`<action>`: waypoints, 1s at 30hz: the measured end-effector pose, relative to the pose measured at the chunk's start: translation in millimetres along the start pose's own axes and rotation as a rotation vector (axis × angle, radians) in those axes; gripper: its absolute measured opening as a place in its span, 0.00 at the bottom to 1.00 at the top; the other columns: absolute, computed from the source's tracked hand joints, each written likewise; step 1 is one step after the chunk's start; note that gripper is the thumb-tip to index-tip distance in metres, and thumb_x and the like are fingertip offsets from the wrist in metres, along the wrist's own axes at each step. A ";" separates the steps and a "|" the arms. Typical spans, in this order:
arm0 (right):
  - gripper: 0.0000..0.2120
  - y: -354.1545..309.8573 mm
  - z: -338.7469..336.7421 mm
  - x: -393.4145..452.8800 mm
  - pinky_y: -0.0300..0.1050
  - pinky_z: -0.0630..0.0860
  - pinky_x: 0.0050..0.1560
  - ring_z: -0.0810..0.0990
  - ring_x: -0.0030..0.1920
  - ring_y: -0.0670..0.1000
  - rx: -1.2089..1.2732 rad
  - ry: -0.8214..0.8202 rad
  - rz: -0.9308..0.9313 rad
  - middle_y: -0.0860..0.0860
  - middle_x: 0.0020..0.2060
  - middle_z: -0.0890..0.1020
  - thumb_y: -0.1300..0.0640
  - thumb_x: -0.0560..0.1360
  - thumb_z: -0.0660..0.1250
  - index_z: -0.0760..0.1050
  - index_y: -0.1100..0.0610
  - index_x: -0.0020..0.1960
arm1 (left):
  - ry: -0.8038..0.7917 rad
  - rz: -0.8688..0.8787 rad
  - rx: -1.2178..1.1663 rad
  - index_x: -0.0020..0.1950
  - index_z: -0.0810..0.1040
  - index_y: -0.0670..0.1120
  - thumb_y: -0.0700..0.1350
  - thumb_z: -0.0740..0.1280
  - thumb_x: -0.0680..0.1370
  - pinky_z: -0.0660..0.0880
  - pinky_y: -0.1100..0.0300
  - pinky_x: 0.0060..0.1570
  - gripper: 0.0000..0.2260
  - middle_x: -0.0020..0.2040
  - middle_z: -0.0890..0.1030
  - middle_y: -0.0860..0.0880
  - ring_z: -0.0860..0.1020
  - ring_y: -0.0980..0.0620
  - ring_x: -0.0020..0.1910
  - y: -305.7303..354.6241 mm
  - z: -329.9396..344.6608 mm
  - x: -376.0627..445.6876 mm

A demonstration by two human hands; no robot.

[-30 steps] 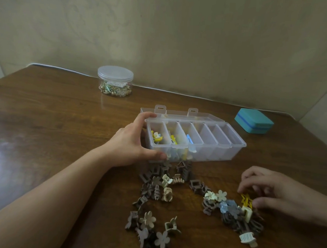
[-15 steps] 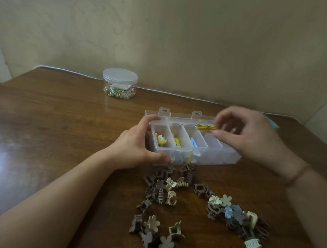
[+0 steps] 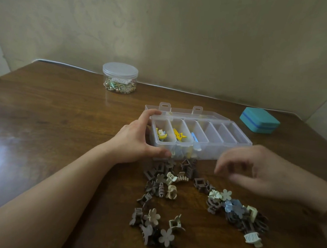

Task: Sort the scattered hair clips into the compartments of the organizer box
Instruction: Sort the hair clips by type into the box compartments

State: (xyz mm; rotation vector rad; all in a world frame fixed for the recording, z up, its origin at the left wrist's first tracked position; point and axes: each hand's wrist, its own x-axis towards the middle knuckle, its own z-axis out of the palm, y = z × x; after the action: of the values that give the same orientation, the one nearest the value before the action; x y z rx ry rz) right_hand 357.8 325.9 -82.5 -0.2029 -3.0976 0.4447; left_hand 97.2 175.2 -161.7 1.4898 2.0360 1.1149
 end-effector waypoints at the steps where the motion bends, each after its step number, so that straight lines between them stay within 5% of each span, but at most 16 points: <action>1: 0.12 1.1 3.4 -5.7 0.31 0.74 0.44 0.78 0.50 0.39 0.001 -0.039 0.002 0.33 0.49 0.78 0.53 0.73 0.71 0.77 0.36 0.50 | 0.001 0.002 -0.003 0.71 0.55 0.64 0.66 0.78 0.60 0.68 0.60 0.61 0.47 0.62 0.71 0.60 0.73 0.59 0.58 0.0 0.1 0.1; 4: 0.11 4.2 15.8 -15.4 0.35 0.75 0.47 0.76 0.53 0.38 -0.011 -0.089 0.029 0.32 0.52 0.76 0.42 0.72 0.70 0.75 0.35 0.54 | 0.005 0.002 -0.012 0.71 0.55 0.65 0.67 0.77 0.60 0.68 0.59 0.61 0.46 0.63 0.71 0.60 0.73 0.59 0.60 -1.0 0.7 0.1; 7: 0.16 8.6 24.5 -16.3 0.34 0.75 0.47 0.74 0.55 0.33 0.035 -0.128 0.100 0.28 0.54 0.74 0.43 0.72 0.71 0.71 0.32 0.56 | 0.005 0.007 -0.025 0.70 0.55 0.66 0.65 0.78 0.61 0.68 0.62 0.58 0.45 0.64 0.71 0.59 0.72 0.59 0.59 -2.0 1.7 0.2; 12: 0.14 22.4 23.3 -17.3 0.39 0.79 0.48 0.78 0.51 0.37 0.175 0.096 0.224 0.32 0.49 0.79 0.49 0.72 0.70 0.75 0.34 0.54 | 0.006 0.013 -0.031 0.71 0.55 0.65 0.67 0.75 0.59 0.67 0.68 0.52 0.46 0.64 0.72 0.60 0.73 0.63 0.57 -0.2 1.3 -1.0; 15: 0.10 27.2 20.5 -31.4 0.37 0.77 0.43 0.77 0.52 0.36 0.099 0.178 0.223 0.29 0.51 0.76 0.38 0.71 0.64 0.74 0.32 0.53 | 0.013 0.014 -0.034 0.70 0.56 0.66 0.68 0.75 0.58 0.66 0.69 0.52 0.46 0.63 0.73 0.60 0.73 0.67 0.55 1.2 1.2 -2.1; 19: 0.18 23.1 23.2 -63.2 0.33 0.76 0.41 0.78 0.50 0.36 0.013 0.101 0.189 0.30 0.51 0.77 0.26 0.68 0.60 0.72 0.30 0.54 | 0.027 0.003 -0.027 0.71 0.56 0.65 0.71 0.75 0.56 0.66 0.64 0.56 0.48 0.63 0.73 0.60 0.73 0.62 0.58 0.8 2.2 -2.3; 23: 0.15 26.6 33.0 -76.6 0.33 0.75 0.45 0.76 0.54 0.35 0.022 0.009 0.210 0.30 0.53 0.76 0.31 0.69 0.60 0.72 0.29 0.55 | 0.025 -0.002 -0.030 0.71 0.56 0.65 0.70 0.76 0.56 0.66 0.63 0.57 0.49 0.63 0.73 0.59 0.74 0.59 0.60 1.2 3.1 -2.2; 30: 0.10 21.0 31.6 -66.0 0.34 0.73 0.48 0.76 0.55 0.35 -0.007 0.247 0.281 0.31 0.53 0.78 0.38 0.69 0.65 0.77 0.34 0.50 | 0.023 -0.008 -0.017 0.70 0.55 0.66 0.72 0.73 0.54 0.68 0.60 0.60 0.49 0.63 0.73 0.59 0.74 0.60 0.60 0.3 3.3 -1.8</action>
State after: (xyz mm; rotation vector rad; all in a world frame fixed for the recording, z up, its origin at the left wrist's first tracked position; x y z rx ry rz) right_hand 425.1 328.6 -117.8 -0.6452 -2.8357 0.3789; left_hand 100.3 174.8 -163.7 1.4656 2.0411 1.1487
